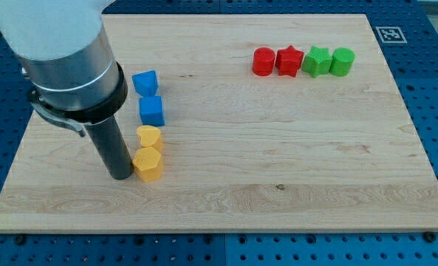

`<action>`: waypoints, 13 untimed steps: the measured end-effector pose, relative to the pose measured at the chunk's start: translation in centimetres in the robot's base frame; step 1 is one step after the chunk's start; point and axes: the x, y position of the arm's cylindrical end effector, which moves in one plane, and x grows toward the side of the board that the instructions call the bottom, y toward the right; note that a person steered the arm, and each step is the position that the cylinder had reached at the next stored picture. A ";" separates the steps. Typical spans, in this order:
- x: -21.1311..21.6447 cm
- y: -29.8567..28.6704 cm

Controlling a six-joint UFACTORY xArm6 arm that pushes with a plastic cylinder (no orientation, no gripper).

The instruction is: Push the yellow hexagon bottom right to the yellow heart

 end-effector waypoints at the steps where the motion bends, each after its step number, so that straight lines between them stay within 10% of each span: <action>1: 0.0 1.7; 13: 3.6 6.6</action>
